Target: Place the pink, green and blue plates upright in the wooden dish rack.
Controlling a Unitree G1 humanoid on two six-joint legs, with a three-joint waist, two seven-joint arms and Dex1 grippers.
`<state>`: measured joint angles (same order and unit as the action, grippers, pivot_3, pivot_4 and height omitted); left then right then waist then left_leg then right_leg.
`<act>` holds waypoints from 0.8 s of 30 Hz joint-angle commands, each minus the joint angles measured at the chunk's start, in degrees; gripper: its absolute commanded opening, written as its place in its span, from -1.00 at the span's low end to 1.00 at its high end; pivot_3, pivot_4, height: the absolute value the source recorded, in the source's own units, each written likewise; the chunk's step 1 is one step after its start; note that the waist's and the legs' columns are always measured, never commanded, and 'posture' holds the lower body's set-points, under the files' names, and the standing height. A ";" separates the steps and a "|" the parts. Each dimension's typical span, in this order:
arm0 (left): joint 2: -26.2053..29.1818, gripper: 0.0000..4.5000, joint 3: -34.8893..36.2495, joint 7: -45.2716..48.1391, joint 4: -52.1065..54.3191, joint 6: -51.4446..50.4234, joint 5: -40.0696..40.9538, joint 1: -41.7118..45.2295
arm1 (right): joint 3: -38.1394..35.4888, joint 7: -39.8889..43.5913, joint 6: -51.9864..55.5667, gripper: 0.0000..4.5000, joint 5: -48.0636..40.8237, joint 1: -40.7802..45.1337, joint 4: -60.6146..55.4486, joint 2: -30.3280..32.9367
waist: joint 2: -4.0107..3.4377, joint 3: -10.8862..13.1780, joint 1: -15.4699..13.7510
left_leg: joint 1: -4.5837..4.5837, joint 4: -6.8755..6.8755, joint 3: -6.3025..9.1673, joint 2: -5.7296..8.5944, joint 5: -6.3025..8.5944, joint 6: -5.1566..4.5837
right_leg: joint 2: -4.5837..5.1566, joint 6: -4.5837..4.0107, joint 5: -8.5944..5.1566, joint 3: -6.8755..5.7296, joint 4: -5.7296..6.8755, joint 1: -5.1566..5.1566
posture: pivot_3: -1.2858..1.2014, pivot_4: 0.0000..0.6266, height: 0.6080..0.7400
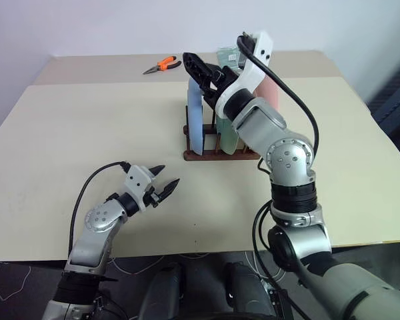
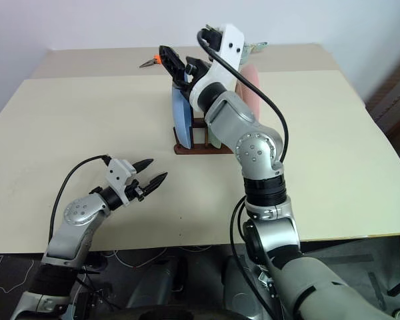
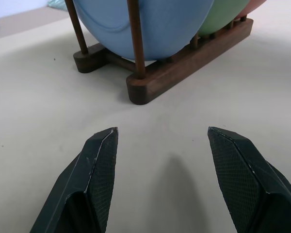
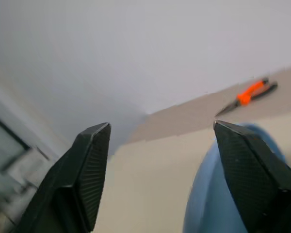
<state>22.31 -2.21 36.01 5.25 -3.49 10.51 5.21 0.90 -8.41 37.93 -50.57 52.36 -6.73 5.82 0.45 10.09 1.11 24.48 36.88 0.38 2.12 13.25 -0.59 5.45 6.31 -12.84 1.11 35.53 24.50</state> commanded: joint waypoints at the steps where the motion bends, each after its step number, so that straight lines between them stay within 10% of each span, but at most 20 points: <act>1: -0.16 0.35 -0.29 -0.07 2.35 0.15 0.21 -0.01 | 1.12 7.36 -2.06 0.58 6.46 3.18 -7.34 6.02 | 0.00 0.00 -0.20 | 0.01 0.00 0.00 0.00 0.00 0.00 | 0.01 0.00 0.00 -0.02 -0.02 -0.01 | 0.03 -0.52 0.96; 12: 1.25 0.35 2.47 -3.64 0.91 2.41 -1.91 -0.99 | -18.59 33.69 -10.78 0.58 17.93 -24.27 -5.21 39.44 | 0.09 0.00 -1.40 | 0.02 0.06 -0.06 0.03 0.12 -0.19 | 0.13 -0.05 -0.04 -0.12 -0.45 -0.32 | 0.03 -0.52 0.96; 19: 4.15 0.35 4.15 -2.62 -2.35 3.24 -1.87 -0.66 | -19.28 44.58 -18.43 0.58 25.00 -47.48 -1.10 40.89 | -0.09 0.01 -0.74 | -0.04 0.11 -0.19 -0.07 0.12 -0.19 | 0.08 -0.04 -0.04 -0.01 -0.35 -0.24 | 0.03 -0.52 0.96; 24: 5.17 0.35 4.59 -1.73 -1.04 2.22 -1.00 -1.54 | -17.39 46.83 -20.98 0.58 26.76 -48.76 -0.03 38.69 | -0.11 0.04 -0.30 | -0.06 0.15 -0.25 -0.08 0.12 -0.19 | 0.11 -0.04 -0.04 -0.02 -0.35 -0.23 | 0.03 -0.52 0.96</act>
<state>26.88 1.15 33.93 2.39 -1.66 8.84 4.08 -15.94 37.75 19.19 -24.42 2.28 -6.21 44.68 0.34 10.14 0.81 24.41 37.04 0.13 2.04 13.37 -0.78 5.56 6.27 -12.88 1.08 35.18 24.27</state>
